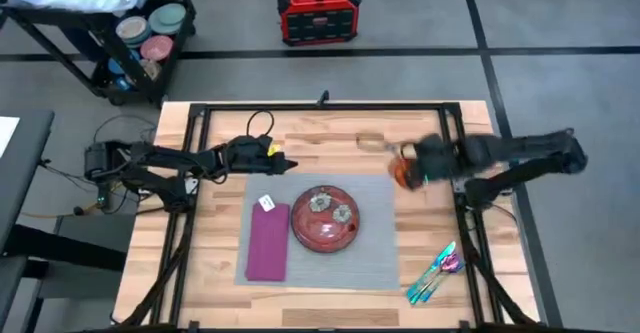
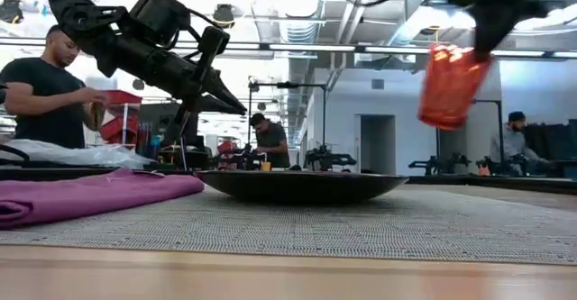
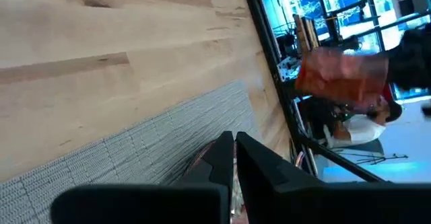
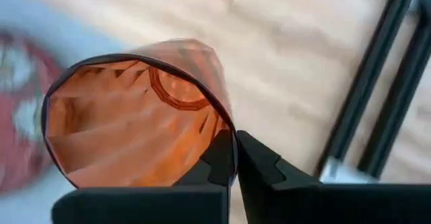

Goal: Set table place
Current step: Put the orange glass cup on the gray table mat

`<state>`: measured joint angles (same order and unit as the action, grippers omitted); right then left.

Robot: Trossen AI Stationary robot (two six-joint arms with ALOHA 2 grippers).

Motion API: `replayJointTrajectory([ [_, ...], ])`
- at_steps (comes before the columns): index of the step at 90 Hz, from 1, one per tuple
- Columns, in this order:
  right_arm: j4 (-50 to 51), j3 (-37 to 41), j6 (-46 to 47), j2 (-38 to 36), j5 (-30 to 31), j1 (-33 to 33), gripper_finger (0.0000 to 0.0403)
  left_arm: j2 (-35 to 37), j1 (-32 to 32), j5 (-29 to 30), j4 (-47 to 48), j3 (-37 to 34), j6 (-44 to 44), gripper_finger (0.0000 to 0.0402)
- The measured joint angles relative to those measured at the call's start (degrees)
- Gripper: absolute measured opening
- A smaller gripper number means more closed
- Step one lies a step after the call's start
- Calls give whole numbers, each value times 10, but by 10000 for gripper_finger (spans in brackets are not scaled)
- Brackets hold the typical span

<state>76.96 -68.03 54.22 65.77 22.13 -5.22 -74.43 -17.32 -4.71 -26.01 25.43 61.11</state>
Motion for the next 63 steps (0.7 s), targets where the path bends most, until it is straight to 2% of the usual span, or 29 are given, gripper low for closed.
replayJointTrajectory([
  [12, -140, 0, -183, 28, -60, -146, 0, 0, 0, 0, 0, 0, -2, 0],
  [25, -238, 0, -287, 105, -172, -249, 0, 0, 0, 0, 1, 0, -13, 0],
  [41, -264, 0, -322, 198, -231, -260, 0, 0, 0, 0, 1, 0, -15, 0],
  [63, -277, 0, -347, 255, -254, -246, 0, 0, 0, 0, 1, 0, -27, 0],
])
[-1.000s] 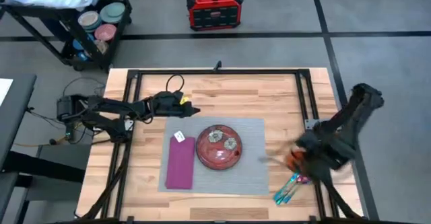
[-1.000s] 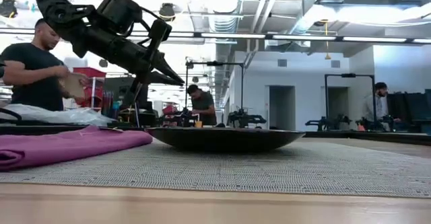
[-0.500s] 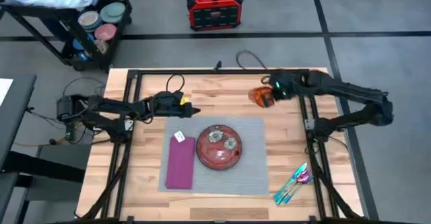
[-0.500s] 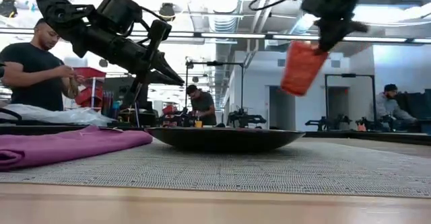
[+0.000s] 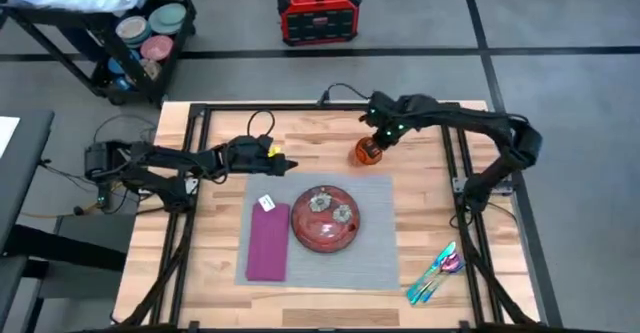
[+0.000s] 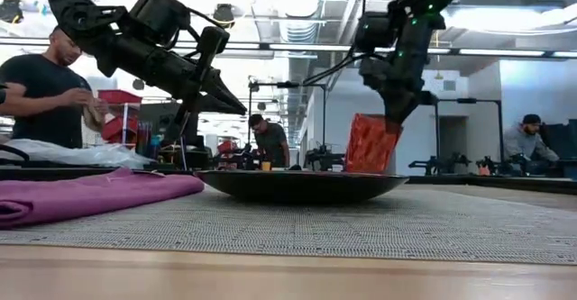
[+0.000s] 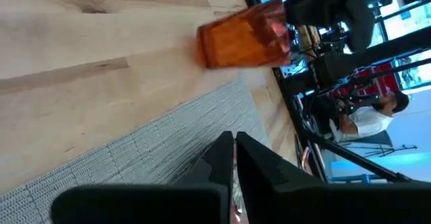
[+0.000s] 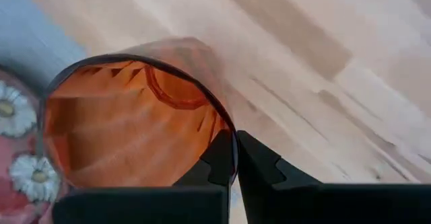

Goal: Set table place
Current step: Put the orange glass cup on the gray table mat

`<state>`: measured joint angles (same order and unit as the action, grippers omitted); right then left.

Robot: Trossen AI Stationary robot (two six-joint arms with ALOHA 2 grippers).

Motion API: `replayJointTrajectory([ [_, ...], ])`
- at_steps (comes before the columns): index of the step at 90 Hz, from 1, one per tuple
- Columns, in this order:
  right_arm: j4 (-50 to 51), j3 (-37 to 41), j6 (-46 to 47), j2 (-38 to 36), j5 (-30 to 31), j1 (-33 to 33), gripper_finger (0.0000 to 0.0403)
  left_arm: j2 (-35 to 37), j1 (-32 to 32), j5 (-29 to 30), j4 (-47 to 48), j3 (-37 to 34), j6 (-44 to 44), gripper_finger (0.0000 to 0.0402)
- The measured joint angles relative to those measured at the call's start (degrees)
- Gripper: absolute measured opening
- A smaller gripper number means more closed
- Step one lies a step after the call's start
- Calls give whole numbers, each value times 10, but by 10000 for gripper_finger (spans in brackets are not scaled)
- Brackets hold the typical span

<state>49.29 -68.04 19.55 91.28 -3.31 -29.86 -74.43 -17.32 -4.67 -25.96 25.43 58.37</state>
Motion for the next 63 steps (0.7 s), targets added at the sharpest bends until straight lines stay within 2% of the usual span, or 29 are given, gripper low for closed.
replayJointTrajectory([
  [27, -14, 0, -1, 4, -5, -10, 3, 0, 0, 3, 0, 0, 0, 0],
  [42, -14, 0, -6, 4, -29, -14, 14, 0, 0, 5, 0, 0, 0, 0],
  [63, -7, -34, -16, 5, -28, -17, 43, 0, -2, 12, 0, 0, 0, 0],
])
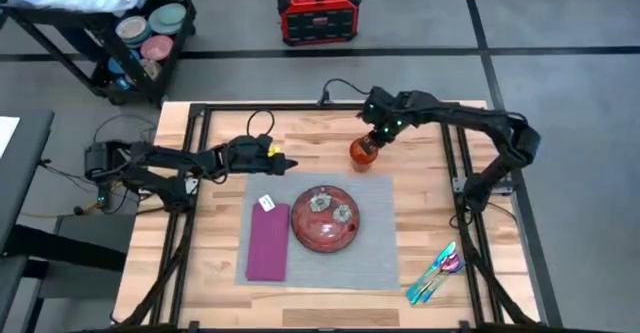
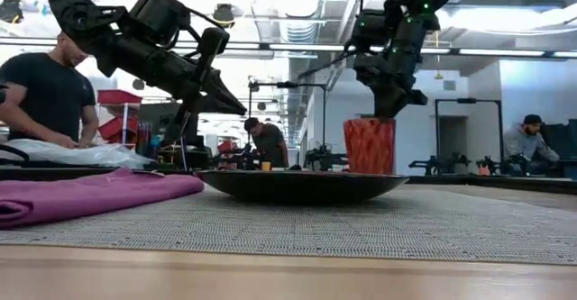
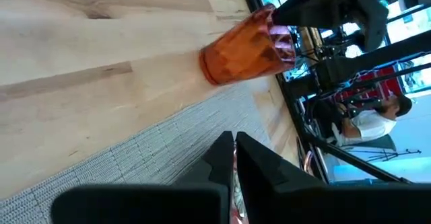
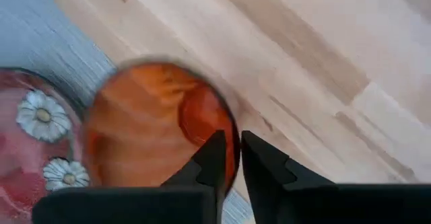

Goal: Set table place
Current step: Put the orange glass cup on the gray table mat, then adjust the blue knife on the table mat

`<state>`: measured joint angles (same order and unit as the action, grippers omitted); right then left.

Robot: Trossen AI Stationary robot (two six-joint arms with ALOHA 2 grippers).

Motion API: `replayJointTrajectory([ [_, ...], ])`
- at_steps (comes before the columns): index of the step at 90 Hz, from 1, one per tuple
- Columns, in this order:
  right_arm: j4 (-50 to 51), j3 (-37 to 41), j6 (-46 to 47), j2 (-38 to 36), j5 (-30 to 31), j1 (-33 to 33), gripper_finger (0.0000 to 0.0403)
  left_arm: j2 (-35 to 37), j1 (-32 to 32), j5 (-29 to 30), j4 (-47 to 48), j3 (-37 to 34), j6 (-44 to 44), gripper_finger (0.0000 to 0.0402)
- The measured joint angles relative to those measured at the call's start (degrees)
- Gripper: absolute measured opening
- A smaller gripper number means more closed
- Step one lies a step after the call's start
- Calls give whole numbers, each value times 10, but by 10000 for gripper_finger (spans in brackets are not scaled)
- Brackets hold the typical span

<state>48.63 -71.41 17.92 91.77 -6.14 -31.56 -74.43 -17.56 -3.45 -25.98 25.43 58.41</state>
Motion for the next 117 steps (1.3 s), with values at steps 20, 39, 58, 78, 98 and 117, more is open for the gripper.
replayJointTrajectory([
  [20, 3, -6, -22, -4, 1, -15, 50, 0, -6, 0, 0, 0, 0, 0],
  [39, 89, -6, -26, -103, -26, -17, 50, 0, -6, -2, 0, 0, -2, 0],
  [58, 278, -6, 103, -267, -23, 118, 46, 0, -6, -2, 0, 0, -42, 0],
  [78, 291, 37, 334, -345, -15, 356, 41, 0, -6, -2, 0, 0, -69, 0],
  [98, 238, 140, 406, -316, -13, 521, 40, 0, -6, -2, 0, 0, -58, 0],
  [117, 154, 207, 421, -290, -13, 624, 40, 0, -1, -2, -2, 0, -21, 0],
])
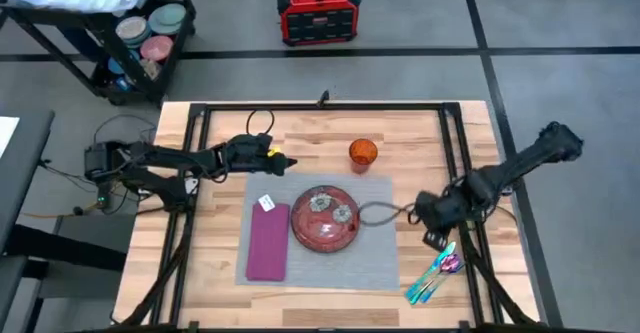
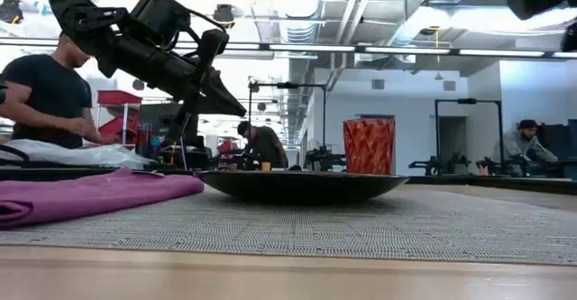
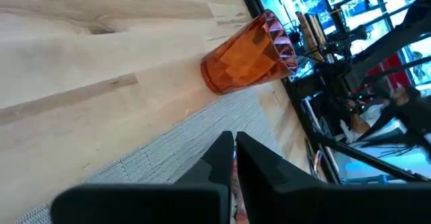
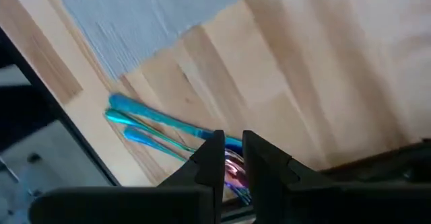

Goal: Set table place
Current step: Adjust the blue knife on the table mat

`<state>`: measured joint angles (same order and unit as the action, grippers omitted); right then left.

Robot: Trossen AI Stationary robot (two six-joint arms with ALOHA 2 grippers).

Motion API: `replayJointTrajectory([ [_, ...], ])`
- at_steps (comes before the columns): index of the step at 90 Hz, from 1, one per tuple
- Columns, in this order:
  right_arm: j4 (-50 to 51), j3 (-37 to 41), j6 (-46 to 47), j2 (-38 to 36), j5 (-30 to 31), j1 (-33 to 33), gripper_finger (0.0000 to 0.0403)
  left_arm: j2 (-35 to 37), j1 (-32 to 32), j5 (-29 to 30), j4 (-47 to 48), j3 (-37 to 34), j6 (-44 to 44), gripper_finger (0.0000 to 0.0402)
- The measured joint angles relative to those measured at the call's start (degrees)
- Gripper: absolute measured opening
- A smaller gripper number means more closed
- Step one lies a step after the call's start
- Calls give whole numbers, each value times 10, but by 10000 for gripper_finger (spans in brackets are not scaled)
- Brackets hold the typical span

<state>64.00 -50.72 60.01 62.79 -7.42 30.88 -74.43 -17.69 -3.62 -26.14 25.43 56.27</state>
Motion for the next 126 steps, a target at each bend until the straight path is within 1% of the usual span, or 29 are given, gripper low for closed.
replayJointTrajectory([
  [12, -24, 26, 15, 5, -1, 58, 36, 0, 13, 5, -2, 0, 29, 0],
  [22, -54, 49, 48, 5, 0, 110, 15, 0, 25, 13, -3, 0, 45, 0],
  [29, -93, 68, 86, 6, 0, 143, 3, 0, 32, 17, -3, 0, 44, 0],
  [37, -122, 82, 149, 14, 1, 171, 2, 0, 40, 18, -3, 0, 44, 0],
  [46, -158, 83, 189, 32, 13, 195, 1, 0, 49, 17, -3, 0, 37, 0],
  [58, -205, 83, 210, 69, 10, 202, 7, 0, 60, 13, -3, 0, 34, 0],
  [75, -262, 83, 214, 132, -33, 202, 1, 0, 81, 13, -3, 0, 35, 0],
  [89, -305, 83, 226, 167, -34, 202, 0, 0, 95, 13, -3, 0, 35, 0],
  [126, -302, 83, 231, 215, -35, 199, 0, 0, 104, 49, -3, 0, 34, 0],
])
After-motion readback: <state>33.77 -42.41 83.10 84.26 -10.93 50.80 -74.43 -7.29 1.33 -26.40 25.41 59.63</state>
